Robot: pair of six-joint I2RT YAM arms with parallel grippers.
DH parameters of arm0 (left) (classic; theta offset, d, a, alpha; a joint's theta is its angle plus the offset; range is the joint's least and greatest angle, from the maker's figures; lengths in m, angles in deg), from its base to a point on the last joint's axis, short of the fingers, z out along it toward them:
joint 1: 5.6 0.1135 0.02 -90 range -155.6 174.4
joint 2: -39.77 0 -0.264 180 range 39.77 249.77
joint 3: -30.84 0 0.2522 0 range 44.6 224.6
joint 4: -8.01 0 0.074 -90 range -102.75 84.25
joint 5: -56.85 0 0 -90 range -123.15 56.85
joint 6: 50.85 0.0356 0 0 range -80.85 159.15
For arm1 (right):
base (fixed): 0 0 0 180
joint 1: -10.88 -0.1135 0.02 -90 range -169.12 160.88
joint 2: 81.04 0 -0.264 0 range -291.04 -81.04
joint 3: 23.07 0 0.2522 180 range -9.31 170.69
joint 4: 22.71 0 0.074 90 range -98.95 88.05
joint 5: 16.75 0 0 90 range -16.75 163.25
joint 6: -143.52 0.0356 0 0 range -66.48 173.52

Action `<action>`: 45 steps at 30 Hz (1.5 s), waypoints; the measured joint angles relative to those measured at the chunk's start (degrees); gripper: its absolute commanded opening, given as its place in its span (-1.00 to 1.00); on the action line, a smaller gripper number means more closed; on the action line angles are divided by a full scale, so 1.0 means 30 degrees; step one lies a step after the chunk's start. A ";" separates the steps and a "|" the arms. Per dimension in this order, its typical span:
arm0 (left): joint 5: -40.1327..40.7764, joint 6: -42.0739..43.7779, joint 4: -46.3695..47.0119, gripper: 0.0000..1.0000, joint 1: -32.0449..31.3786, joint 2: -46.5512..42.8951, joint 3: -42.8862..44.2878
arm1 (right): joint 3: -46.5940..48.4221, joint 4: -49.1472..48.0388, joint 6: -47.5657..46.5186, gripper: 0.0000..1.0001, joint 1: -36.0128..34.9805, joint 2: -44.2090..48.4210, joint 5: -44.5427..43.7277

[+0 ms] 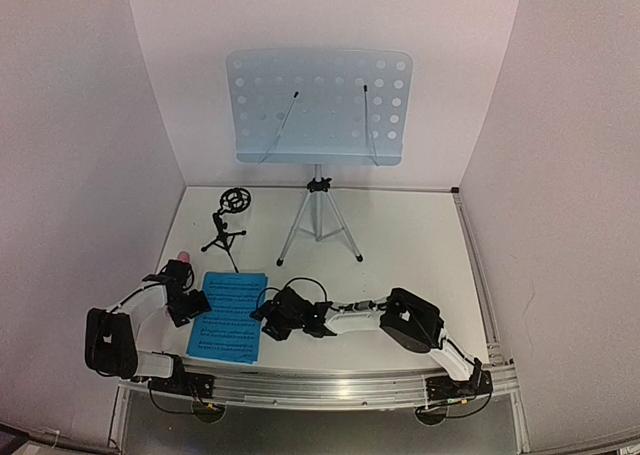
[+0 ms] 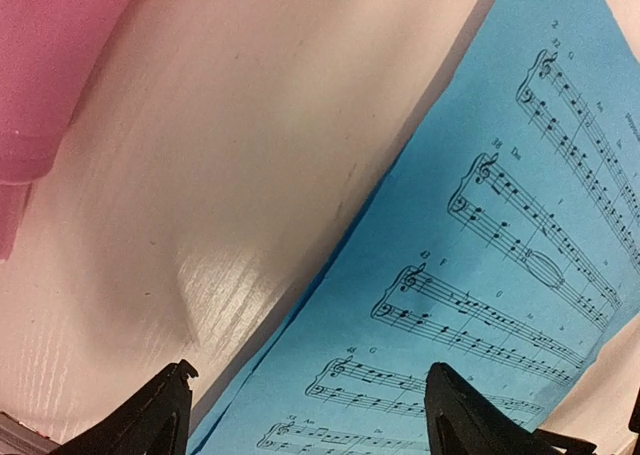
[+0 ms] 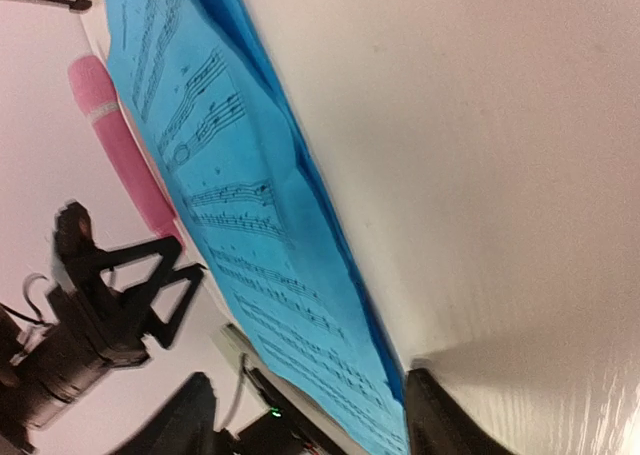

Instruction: Pack up the instrument practice props

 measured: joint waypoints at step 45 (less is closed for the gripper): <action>-0.4527 0.2094 0.8316 0.55 -0.0524 -0.9296 0.0274 | 0.2510 0.7438 -1.5029 0.53 0.1415 0.6594 0.1839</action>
